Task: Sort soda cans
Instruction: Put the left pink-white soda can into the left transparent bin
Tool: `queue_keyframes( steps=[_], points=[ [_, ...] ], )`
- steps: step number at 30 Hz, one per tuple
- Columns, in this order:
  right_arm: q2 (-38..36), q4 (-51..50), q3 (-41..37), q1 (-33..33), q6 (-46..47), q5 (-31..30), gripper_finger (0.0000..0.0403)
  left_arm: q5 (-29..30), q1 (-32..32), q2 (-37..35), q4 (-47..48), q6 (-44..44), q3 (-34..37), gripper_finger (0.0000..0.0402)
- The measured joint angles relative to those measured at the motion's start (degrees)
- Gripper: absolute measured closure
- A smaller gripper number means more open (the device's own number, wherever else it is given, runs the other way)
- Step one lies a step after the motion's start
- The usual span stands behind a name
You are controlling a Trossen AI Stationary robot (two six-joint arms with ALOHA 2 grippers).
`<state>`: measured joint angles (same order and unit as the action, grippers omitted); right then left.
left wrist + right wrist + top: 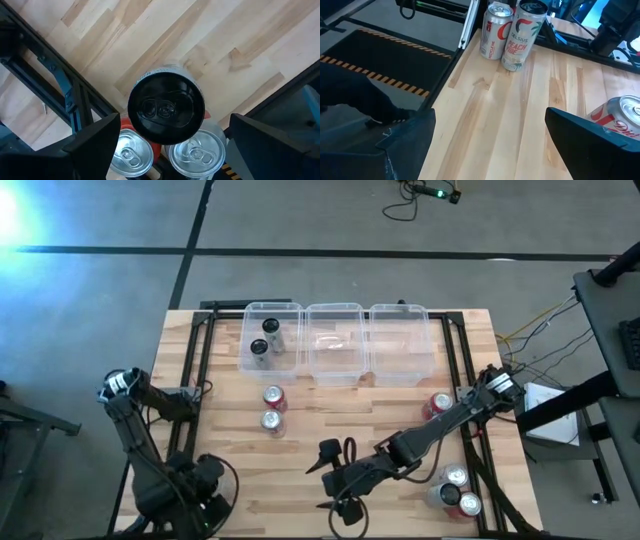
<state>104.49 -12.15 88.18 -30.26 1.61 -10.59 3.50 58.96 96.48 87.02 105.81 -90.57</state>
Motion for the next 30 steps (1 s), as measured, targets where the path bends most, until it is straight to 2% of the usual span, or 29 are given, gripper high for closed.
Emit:
queue_keyframes(
  steps=[8, 22, 26, 30],
  points=[
    [-0.02, -1.11, -0.04, -0.32, 1.58, 0.04, 0.003, 0.0, -0.02, -1.06, -1.94, 0.11, 4.35, 0.004],
    [-0.05, -3.03, -0.07, -1.09, 3.0, 0.07, 0.003, -0.09, -0.35, -2.25, -12.52, -0.27, 12.85, 0.004],
    [-0.09, -3.05, -0.07, -1.09, 3.56, 0.07, 0.003, -0.69, -0.35, -2.27, -13.46, -0.26, 13.89, 0.0055],
    [-0.09, -3.43, -0.07, -1.09, 3.85, 0.07, 0.003, -0.83, -0.35, -2.39, -13.36, -0.66, 14.72, 0.0089]
  ],
)
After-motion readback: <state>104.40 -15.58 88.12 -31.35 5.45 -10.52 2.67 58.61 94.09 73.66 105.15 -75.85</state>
